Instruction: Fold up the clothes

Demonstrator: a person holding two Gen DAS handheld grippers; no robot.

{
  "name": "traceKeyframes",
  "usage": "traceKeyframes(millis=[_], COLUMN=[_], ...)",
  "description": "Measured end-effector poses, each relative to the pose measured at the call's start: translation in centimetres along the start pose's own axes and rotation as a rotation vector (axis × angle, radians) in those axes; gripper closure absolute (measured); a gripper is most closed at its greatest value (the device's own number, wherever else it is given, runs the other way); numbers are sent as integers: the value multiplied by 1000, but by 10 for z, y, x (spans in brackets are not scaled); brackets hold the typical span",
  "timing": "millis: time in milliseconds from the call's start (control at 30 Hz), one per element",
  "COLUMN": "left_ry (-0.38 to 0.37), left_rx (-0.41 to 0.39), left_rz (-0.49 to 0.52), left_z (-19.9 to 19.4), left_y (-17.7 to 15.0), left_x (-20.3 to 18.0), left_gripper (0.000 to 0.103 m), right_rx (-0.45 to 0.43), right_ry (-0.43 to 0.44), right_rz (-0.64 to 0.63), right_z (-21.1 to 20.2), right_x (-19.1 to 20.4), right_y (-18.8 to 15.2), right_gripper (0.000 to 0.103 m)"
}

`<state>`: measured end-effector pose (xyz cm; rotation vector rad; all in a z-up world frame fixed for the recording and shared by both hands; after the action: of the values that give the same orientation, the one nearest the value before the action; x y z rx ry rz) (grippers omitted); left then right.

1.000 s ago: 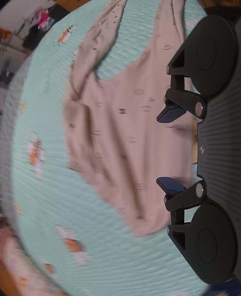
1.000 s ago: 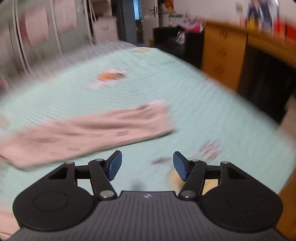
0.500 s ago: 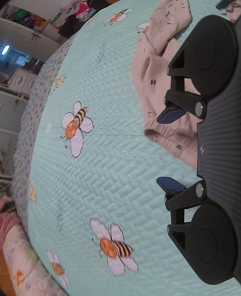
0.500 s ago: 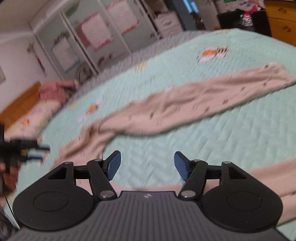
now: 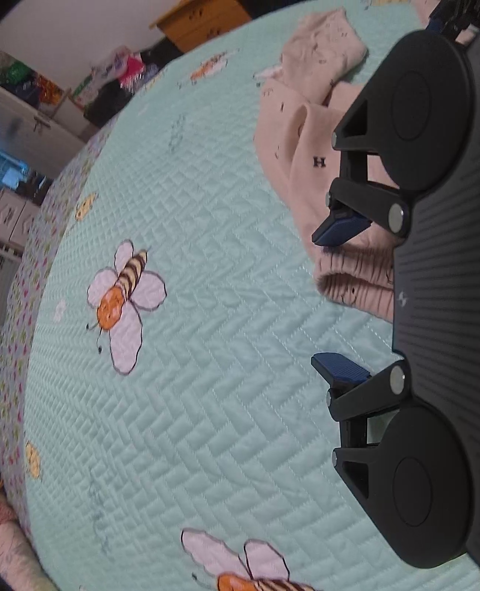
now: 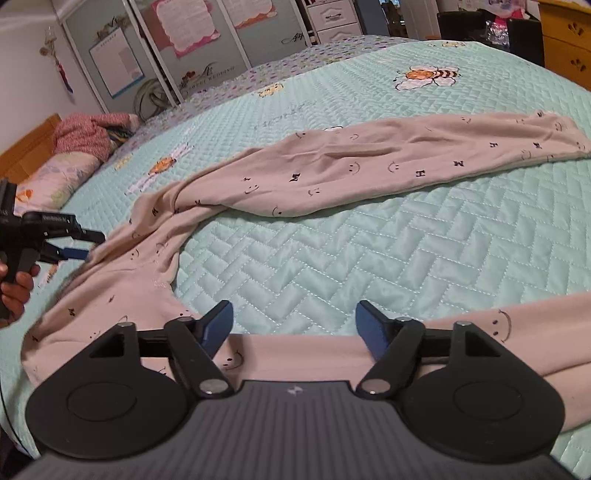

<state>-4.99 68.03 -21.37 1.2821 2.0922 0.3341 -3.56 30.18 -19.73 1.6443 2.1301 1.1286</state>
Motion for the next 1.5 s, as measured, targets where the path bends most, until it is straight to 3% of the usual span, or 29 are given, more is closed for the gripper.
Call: traceKeyframes(millis=[133,333,467,500,533,567,733,800,867,1000,1167,1333,1500], left_ry=[-109,-239,-313,-315,-301,-278,-184,-88,3,129,250,284,337], left_rx=[22,36,6,2,-2,-6,-25,-47,-107,-207,-163,-173,-132], left_rz=[7,8,-60,-71,-67,-49,76,110,119,41,31,-3,4], left_z=[2,6,9,10,9,8,-2,-8,-21,-49,-47,-50,-34], left_y=[-2,-4,0,0,0,-1,-6,-2,12,42,36,28,30], left_x=[-6,-8,3,6,8,9,-2,-2,5,39,68,75,74], left_gripper=[39,44,52,60,75,79,88,91,92,92,92,91,91], right_rx=[6,21,32,34,37,40,54,57,61,76,73,71,79], right_ry=[-19,-21,-23,-26,-29,-33,-53,-59,-64,-60,-37,-22,-12], right_rz=[-20,16,31,29,27,26,16,18,27,87,94,23,-27], right_z=[3,4,4,4,5,5,7,7,7,8,9,7,8], right_x=[5,3,3,3,3,4,4,4,4,3,3,5,5], right_y=[-1,2,3,3,3,3,5,5,6,12,15,13,10], right_gripper=[17,16,16,16,16,16,16,16,16,16,16,16,16])
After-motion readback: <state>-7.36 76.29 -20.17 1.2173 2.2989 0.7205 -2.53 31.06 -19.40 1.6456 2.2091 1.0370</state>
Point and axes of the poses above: each gripper's, at about its wrist camera, not at the fingertips, and z roughly the way its jaws point, x to its left, y to its top, the point moved 9 cm from there along z, roughly the way its jaws point, and after that the axes turned 5 degrees about -y, right-handed, at the moved point
